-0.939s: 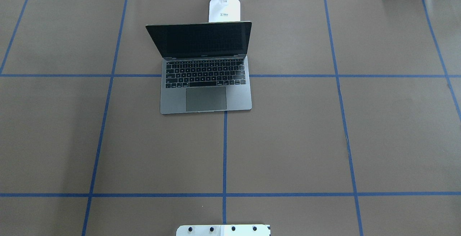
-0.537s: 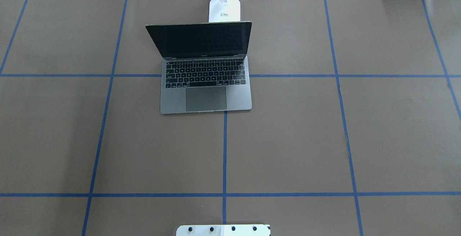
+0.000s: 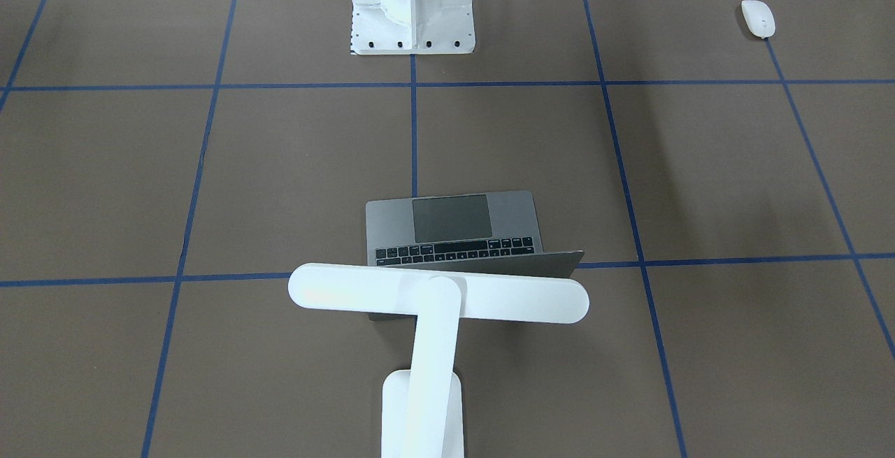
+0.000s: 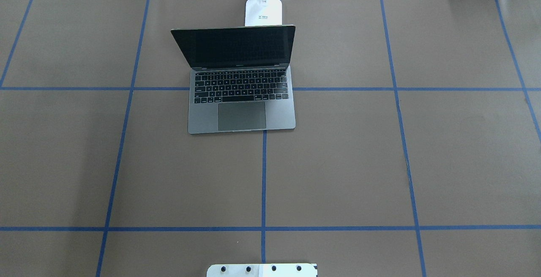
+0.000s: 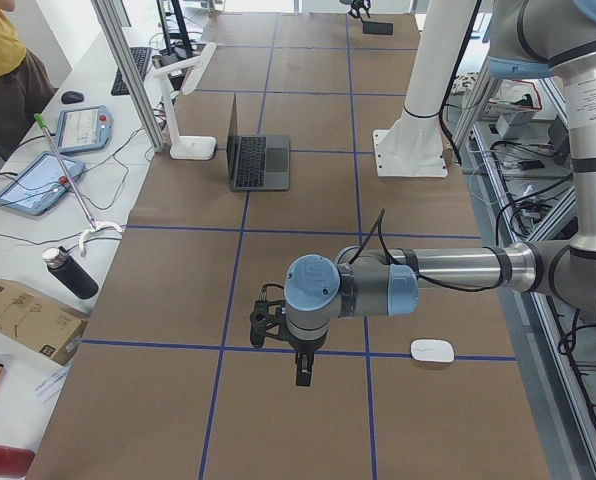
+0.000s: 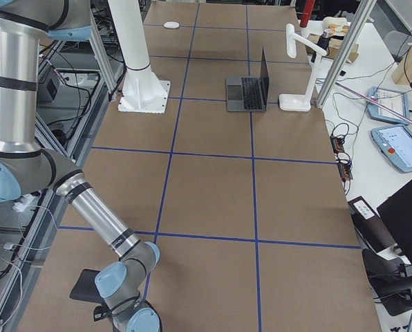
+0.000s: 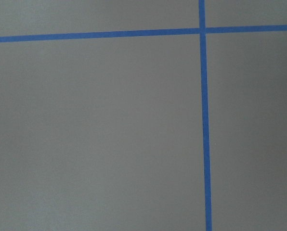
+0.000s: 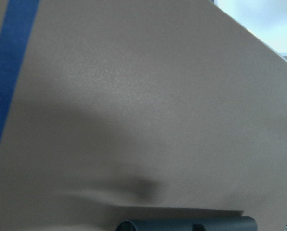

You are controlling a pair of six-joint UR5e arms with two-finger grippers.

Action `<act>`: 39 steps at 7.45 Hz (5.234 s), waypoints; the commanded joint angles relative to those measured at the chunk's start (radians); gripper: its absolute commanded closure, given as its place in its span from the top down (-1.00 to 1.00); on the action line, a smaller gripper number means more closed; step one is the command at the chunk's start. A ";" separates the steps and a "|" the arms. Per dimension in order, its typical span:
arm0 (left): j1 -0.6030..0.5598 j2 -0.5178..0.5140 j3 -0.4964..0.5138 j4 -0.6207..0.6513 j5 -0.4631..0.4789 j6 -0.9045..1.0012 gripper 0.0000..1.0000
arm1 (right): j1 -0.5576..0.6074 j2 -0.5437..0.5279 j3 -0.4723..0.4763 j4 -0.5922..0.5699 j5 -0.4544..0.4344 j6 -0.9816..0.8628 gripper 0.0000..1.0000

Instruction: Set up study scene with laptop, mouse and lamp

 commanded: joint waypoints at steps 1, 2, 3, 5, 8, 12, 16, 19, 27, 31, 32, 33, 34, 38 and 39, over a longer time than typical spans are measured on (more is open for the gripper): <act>-0.001 0.002 -0.001 0.000 0.000 0.000 1.00 | 0.000 0.000 0.009 -0.002 0.022 -0.009 -1.00; -0.001 0.002 -0.001 0.000 0.000 0.000 1.00 | 0.000 0.000 0.012 -0.003 0.041 -0.011 -1.00; -0.001 0.003 -0.001 0.000 0.000 0.000 1.00 | 0.000 0.000 0.018 -0.008 0.067 -0.012 -1.00; -0.003 0.003 -0.003 0.000 -0.002 0.000 1.00 | 0.000 0.000 0.092 -0.079 0.082 -0.014 -1.00; -0.003 0.003 -0.001 0.002 -0.002 0.000 1.00 | 0.002 0.005 0.334 -0.277 0.111 -0.017 -1.00; -0.003 0.003 0.002 0.003 -0.002 -0.003 1.00 | -0.002 0.052 0.555 -0.301 0.185 0.223 -1.00; -0.003 0.002 0.012 0.003 -0.003 -0.005 1.00 | -0.156 0.126 0.763 -0.288 0.246 0.588 -1.00; -0.001 0.000 0.014 0.002 -0.003 -0.053 1.00 | -0.326 0.295 0.843 -0.288 0.251 0.809 -1.00; 0.000 0.000 0.029 0.003 -0.003 -0.055 1.00 | -0.878 0.586 0.996 -0.140 0.130 1.584 -1.00; 0.000 -0.002 0.026 0.002 -0.003 -0.055 1.00 | -0.943 0.655 0.820 -0.042 0.048 1.568 -1.00; 0.000 -0.002 0.026 0.002 -0.003 -0.055 1.00 | -0.942 0.669 0.755 0.019 0.048 1.569 -1.00; 0.000 -0.002 0.025 0.002 -0.003 -0.055 1.00 | -0.940 0.693 0.711 0.040 0.048 1.569 -1.00; 0.000 -0.002 0.026 0.002 -0.003 -0.055 1.00 | -0.936 0.695 0.684 0.075 0.048 1.566 -1.00; 0.000 -0.002 0.025 0.002 -0.003 -0.055 1.00 | -0.896 0.695 0.565 0.195 0.047 1.548 -1.00; 0.000 -0.002 0.023 0.000 -0.003 -0.055 1.00 | -0.881 0.695 0.542 0.201 0.047 1.516 -1.00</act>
